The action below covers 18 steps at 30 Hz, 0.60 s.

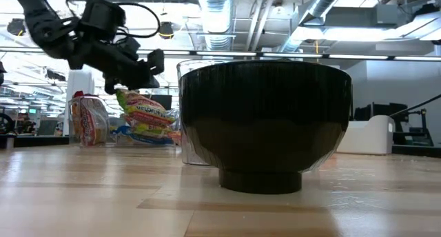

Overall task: Pick & Place Food Item
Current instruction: Put the green noodle pack into the top transparent bin

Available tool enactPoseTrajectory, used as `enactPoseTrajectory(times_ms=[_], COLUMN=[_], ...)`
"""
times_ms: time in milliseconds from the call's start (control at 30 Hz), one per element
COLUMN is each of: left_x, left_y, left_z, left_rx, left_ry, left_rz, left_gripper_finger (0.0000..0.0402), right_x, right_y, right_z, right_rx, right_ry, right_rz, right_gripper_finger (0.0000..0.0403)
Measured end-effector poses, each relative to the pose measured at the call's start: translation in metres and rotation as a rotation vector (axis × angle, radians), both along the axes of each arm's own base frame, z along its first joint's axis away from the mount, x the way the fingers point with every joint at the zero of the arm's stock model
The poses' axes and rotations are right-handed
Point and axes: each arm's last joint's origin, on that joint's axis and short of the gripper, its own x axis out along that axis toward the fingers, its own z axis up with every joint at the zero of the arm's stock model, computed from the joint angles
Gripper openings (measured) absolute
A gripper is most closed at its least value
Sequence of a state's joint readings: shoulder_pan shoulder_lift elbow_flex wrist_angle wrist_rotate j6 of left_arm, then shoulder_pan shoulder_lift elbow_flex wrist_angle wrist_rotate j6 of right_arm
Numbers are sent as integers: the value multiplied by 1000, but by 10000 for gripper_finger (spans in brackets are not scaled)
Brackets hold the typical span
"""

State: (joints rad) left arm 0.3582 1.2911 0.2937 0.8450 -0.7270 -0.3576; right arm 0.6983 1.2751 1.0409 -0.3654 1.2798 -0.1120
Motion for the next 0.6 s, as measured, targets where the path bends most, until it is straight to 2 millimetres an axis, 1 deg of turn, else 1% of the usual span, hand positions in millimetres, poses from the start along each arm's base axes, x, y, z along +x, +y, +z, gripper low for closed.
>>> enactPoseTrajectory(times_ms=[100, 233, 433, 600], left_x=[4, 3, -2, -6], left_y=[2, 3, 11, 18], left_z=[3, 2, -5, -8], left_rx=[-12, -14, -60, -107], left_ry=[19, 33, 89, 77], left_rz=[7, 24, 54, 38], left_gripper_finger=[0, 0, 0, 0], right_x=[0, 0, 0, 0], right_y=[0, 0, 0, 0], right_z=[0, 0, 0, 0], right_rx=[0, 0, 0, 0], right_ry=[0, 0, 0, 0], right_rz=[0, 0, 0, 0], right_gripper_finger=[299, 299, 299, 299])
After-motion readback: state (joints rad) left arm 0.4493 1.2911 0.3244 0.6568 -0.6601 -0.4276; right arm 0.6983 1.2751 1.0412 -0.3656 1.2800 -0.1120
